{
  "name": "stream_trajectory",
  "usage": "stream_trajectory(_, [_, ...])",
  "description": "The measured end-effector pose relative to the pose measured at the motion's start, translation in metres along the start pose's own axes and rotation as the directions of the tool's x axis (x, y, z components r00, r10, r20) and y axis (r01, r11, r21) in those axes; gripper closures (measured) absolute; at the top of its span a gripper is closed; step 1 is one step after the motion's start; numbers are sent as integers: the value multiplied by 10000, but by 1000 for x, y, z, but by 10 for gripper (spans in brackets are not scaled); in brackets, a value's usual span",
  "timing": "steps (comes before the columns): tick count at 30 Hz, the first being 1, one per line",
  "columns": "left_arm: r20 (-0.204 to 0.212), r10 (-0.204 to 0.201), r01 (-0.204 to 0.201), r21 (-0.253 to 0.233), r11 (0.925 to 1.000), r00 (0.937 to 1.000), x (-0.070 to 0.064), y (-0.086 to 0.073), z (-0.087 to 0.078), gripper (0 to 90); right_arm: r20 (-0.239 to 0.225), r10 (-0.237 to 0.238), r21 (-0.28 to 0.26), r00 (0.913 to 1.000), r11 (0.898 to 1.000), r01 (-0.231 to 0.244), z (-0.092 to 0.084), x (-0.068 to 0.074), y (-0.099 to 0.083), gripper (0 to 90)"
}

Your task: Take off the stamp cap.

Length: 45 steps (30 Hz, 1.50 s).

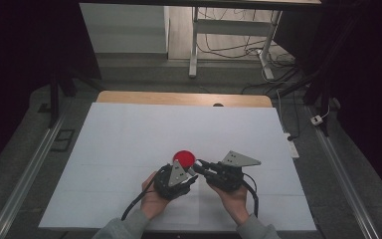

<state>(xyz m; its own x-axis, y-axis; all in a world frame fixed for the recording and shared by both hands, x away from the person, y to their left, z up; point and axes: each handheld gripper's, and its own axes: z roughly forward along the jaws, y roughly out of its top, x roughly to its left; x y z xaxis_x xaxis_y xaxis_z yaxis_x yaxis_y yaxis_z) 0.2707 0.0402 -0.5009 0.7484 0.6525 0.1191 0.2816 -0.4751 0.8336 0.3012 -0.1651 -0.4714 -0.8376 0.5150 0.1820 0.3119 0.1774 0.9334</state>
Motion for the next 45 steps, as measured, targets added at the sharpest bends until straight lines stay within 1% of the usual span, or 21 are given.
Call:
stream_trajectory(11, [-151, 212, -212, -4, 9998, 9997, -1, -1, 0, 635, -7, -13, -1, 10000, 10000, 13, 0, 1, 0, 749])
stream_trajectory(15, [-243, 362, -362, -25, 9993, 9991, -1, -1, 0, 643, 13, -17, -8, 10000, 10000, 17, 0, 1, 0, 749])
stream_trajectory(28, [-92, 384, -384, -5, 9993, 9992, 0, -3, 0, 650, 122, -126, 31, 9998, 9999, 126, 1, 4, -1, 749])
stream_trajectory(36, [24, 364, -364, -19, 9993, 9993, 0, -4, 0, 650, 157, -354, 113, 9992, 9993, 353, 1, 5, -1, 750])
stream_trajectory(42, [-14, 504, -504, 18, 9987, 9987, 0, -4, 0, 651, 116, -365, 144, 9993, 9992, 363, 1, 5, -1, 749])
stream_trajectory(45, [-52, 641, -641, 61, 9979, 9979, 0, -5, 0, 652, 123, -375, 185, 9992, 9991, 373, 2, 5, -1, 749])
